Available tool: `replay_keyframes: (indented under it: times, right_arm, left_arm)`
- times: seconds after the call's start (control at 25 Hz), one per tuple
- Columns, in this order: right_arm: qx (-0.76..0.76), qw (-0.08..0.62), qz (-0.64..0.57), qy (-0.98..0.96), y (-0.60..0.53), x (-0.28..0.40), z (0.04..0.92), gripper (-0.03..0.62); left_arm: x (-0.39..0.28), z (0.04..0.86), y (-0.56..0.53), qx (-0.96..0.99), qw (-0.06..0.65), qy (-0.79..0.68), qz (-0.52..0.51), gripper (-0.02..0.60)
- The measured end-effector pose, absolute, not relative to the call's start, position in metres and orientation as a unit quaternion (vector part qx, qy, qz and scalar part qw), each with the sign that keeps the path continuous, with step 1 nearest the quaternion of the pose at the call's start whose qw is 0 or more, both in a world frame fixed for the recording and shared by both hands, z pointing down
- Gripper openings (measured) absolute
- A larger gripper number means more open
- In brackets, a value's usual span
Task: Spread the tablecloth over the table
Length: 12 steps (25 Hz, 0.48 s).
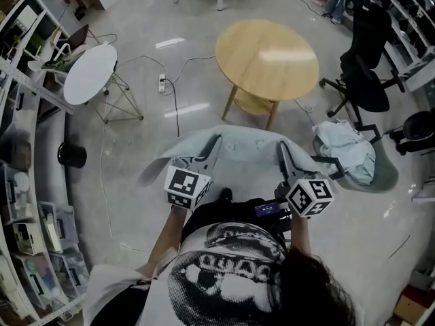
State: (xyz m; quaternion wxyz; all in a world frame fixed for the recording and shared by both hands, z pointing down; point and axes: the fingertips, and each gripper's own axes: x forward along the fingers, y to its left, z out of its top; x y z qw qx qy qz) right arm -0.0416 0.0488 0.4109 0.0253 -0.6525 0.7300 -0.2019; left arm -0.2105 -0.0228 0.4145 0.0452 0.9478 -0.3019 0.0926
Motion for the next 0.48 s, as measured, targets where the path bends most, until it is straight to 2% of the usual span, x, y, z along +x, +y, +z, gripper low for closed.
replay_keyframes:
  times: [0.48]
  right_arm:
    - [-0.645, 0.018, -0.166, 0.745, 0.007, 0.026, 0.382, 0.064]
  left_arm:
    - [-0.141, 0.393, -0.064, 0.954, 0.03, -0.284, 0.092, 0.081]
